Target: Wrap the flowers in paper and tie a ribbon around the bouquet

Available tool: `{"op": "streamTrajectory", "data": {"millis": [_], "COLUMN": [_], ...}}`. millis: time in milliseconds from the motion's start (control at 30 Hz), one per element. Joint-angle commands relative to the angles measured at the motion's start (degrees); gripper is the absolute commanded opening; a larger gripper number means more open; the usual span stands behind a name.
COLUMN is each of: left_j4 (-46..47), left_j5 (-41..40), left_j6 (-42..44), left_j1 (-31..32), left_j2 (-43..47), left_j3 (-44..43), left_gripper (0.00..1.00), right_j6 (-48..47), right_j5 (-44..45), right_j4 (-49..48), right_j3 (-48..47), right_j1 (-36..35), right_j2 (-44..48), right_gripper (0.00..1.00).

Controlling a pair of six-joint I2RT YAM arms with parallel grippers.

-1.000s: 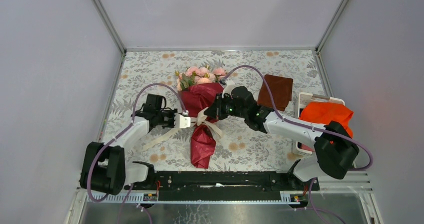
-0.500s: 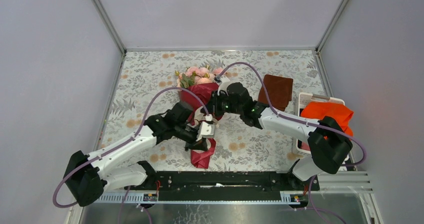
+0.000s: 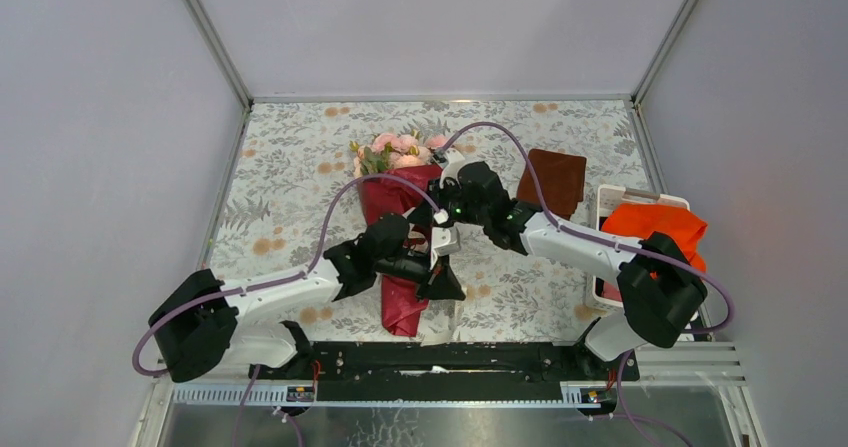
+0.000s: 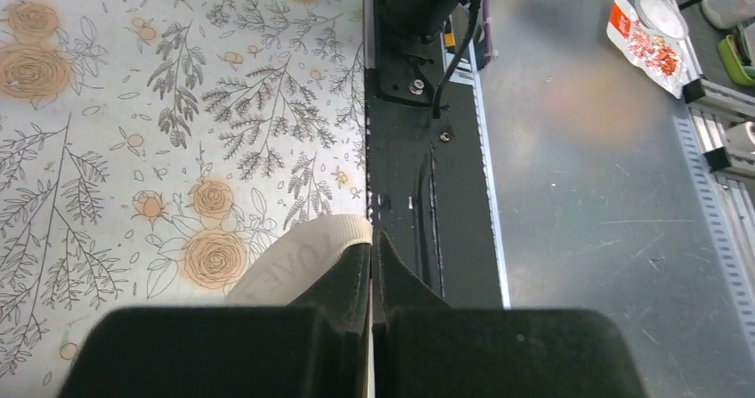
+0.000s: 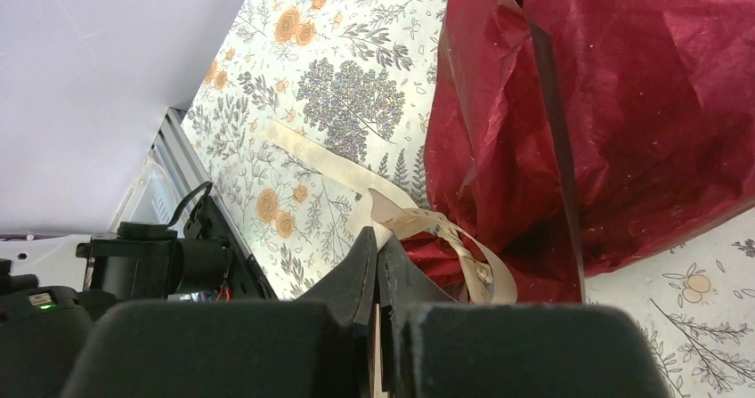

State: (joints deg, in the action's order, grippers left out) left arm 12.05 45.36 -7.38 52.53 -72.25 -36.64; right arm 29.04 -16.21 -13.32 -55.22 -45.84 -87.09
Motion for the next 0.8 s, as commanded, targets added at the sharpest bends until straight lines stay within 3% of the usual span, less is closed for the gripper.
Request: {"op": "streamTrajectory", "data": {"millis": [0,67,167,233,300,400,500,567,633,700,767], "left_j4": [11.6,9.0,4.9,-3.4,-13.3,-23.7,-25.4,-24.1,-20.4,-18.0,-19.3], "left_j5": [-5.6,-7.2,-8.4,-6.4,-6.2,-9.7,-12.1,-11.4,-15.4,-25.6,-33.1], "left_j6": [2.3,8.7,15.5,23.5,33.2,40.3,38.1,31.2,19.5,8.5,1.0], "left_j1": [0.8,0.8,0.8,0.8,0.7,0.4,-3.3,-9.2,-15.7,-21.9,-26.3], "left_j2": [-0.3,0.7,3.3,5.8,9.1,15.0,22.0,25.4,28.4,30.3,31.0], "left_j3": [3.6,4.8,5.2,3.9,1.9,-0.9,-0.5,0.0,-0.4,-1.8,-3.1], "left_gripper": [0.0,0.01,0.44,0.61,0.68,0.74,0.76,0.71,0.56,0.37,0.29], "right_j6": [-1.7,-2.0,-2.8,-3.1,-3.1,-3.4,-4.6,-4.8,-4.2,-4.0,-4.9], "right_j5": [-1.1,-1.2,-1.7,-2.0,-2.0,-1.3,0.4,1.0,1.0,1.0,1.3], "right_j4": [-0.6,-0.3,0.7,1.4,1.3,1.1,0.8,-0.1,-2.6,-6.5,-9.6], "right_j3": [-0.6,-0.6,-1.3,-1.7,-1.7,-1.9,-2.8,-3.5,-3.3,-2.2,-1.7], "right_j1": [1.0,1.0,0.9,0.9,0.8,-0.2,-2.4,-3.9,-5.0,-6.1,-7.3], "right_j2": [3.3,3.2,2.5,2.0,1.8,1.5,0.3,-1.0,-2.5,-3.9,-5.4], "right_gripper": [0.0,0.0,0.0,0.0,0.0,0.0,0.0,0.0,0.0,0.0,0.0]}}
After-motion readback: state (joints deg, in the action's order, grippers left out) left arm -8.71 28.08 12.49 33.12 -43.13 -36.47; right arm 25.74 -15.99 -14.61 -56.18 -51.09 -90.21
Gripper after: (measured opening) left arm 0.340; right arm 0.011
